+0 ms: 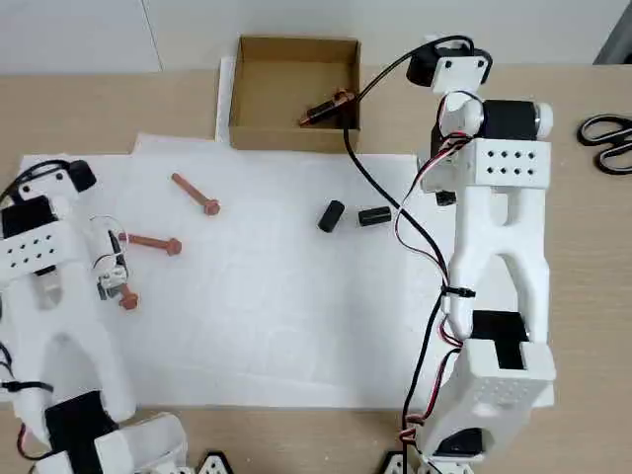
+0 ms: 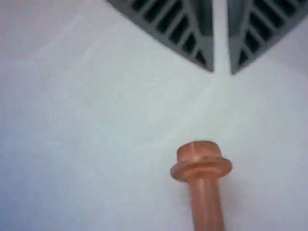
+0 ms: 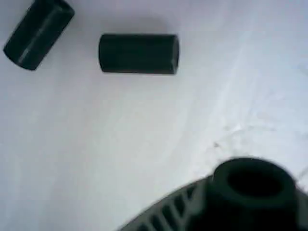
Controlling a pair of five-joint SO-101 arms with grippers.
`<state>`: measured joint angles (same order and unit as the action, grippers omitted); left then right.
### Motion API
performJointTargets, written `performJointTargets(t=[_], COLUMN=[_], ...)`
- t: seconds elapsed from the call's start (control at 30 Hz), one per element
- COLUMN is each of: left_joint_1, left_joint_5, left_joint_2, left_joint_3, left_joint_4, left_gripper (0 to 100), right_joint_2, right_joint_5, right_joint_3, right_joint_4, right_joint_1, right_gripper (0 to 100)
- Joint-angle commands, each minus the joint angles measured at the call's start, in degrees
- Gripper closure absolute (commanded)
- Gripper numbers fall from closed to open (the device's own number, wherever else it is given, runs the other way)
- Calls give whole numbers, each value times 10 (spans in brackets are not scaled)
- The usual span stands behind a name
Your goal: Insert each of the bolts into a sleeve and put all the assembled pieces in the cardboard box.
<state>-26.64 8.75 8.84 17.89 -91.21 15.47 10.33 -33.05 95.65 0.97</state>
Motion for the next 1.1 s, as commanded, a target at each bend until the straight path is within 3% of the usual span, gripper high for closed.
performJointTargets(t=[0.0,0.13,0.3,0.73,1.07], left_joint_1=[-4,-4,-5,-32,-38], left_joint_5=[27,49,73,72,73], left_joint_2=[25,25,25,25,24], left_joint_3=[29,80,95,174,175], left_joint_4=[55,118,128,270,297], left_gripper=[992,957,864,863,863], right_joint_2=[-44,-44,-44,-44,-44], right_joint_5=[2,2,3,3,3], right_joint_3=[-25,-25,-25,-25,-25], right_joint_4=[4,4,4,4,4], right_joint_1=[-3,-3,-3,-3,-3], right_gripper=[994,992,991,991,991])
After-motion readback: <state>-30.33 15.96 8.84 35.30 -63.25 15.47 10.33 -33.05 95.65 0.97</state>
